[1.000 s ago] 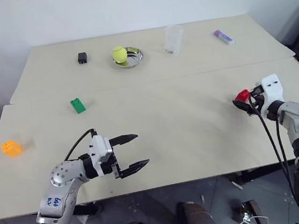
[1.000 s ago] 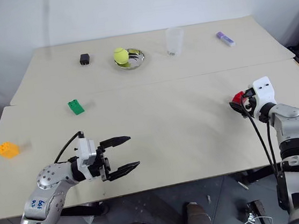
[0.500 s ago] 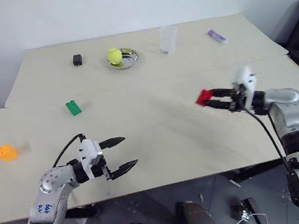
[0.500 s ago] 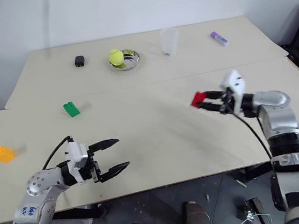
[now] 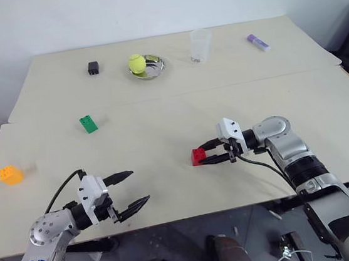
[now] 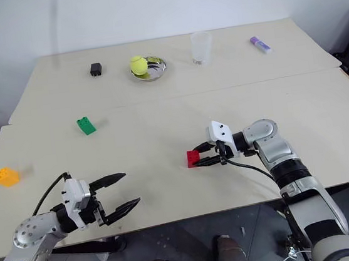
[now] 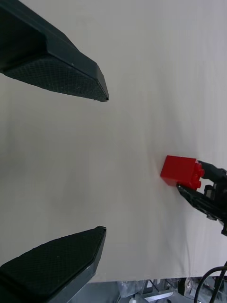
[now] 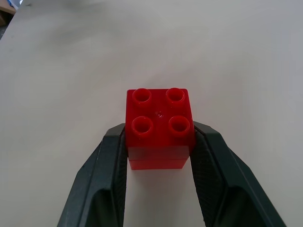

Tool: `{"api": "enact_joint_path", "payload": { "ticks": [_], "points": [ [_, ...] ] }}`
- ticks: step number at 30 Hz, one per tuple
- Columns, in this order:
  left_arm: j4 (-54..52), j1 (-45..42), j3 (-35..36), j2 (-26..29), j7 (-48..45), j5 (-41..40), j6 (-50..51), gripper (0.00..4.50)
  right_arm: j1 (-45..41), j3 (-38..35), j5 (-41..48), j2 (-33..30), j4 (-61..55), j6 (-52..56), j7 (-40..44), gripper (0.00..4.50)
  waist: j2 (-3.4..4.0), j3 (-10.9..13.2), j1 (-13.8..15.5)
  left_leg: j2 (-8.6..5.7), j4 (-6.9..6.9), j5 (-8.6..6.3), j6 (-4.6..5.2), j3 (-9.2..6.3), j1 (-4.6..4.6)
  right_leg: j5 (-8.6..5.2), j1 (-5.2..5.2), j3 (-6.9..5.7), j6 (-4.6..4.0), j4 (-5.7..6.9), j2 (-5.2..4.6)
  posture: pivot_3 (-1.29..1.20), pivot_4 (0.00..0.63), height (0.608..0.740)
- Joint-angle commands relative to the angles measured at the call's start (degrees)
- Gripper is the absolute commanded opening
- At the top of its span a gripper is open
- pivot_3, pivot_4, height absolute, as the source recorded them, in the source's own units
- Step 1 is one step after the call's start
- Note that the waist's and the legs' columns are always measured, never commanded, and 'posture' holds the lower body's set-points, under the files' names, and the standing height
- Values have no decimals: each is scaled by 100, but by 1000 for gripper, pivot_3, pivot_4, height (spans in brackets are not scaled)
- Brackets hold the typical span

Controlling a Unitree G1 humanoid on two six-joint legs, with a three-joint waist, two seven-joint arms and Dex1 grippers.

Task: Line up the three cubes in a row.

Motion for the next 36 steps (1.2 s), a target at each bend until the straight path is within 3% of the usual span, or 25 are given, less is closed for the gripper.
{"api": "enact_joint_path", "payload": {
  "ticks": [1,5,9,15,21,24,30,33,36],
  "points": [
    [-250,108,297,-54,167,-122,-64,4500,-156,-59,-110,105,242,-121,-128,1821,0,0,-7,0,2,0,0,0,5,0,1,2,-1,-1,0,0,150,740],
    [-377,279,585,-236,406,-208,-130,4500,-178,-168,-40,144,174,-202,-157,3153,0,0,-12,1,4,0,-1,-2,10,-2,0,8,-3,1,-2,0,150,740],
    [-449,780,1488,-938,1299,-375,-365,4500,33,-495,341,-66,-376,-197,4,4464,0,0,-19,4,-3,-5,-2,-4,9,-2,-3,10,-3,2,-3,0,150,740],
    [-221,1558,2791,-1971,2456,-472,-812,4500,1085,-1733,1770,221,-1670,-300,-342,4464,-7,1,10,11,-2,-19,-3,-12,10,-2,0,0,-3,-11,-1,0,150,740],
    [-125,1666,2928,-2377,2822,-434,-1025,4500,1833,-2517,2085,79,-1906,-560,-787,4464,-19,2,57,2,21,-32,19,-11,10,-3,13,1,-5,-20,-12,0,150,740],
    [-137,1238,2587,-2282,3103,-88,-953,4500,2121,-2675,1918,-91,-1769,-1033,-735,4464,-21,2,119,-2,27,-34,22,-11,10,-3,19,1,-6,-24,-13,0,150,740],
    [-9,126,1897,-2091,3815,280,-80,4500,2233,-2646,1967,-188,-1890,-874,-934,4464,-21,1,105,1,30,-32,20,-4,15,-3,17,3,-5,-10,-9,0,150,740],
    [725,-1478,1394,-2160,4730,851,372,4500,2400,-2490,1992,-222,-2176,-623,-941,4464,-21,2,165,2,34,-30,17,-4,16,-2,17,2,-4,-3,-6,0,150,740],
    [1385,-2514,1261,-2302,5421,1171,546,4500,2449,-2430,2017,-236,-2338,-446,-1033,4464,-26,0,184,-1,40,-21,17,-7,12,2,27,1,3,-4,-5,0,150,740]
  ]
}}
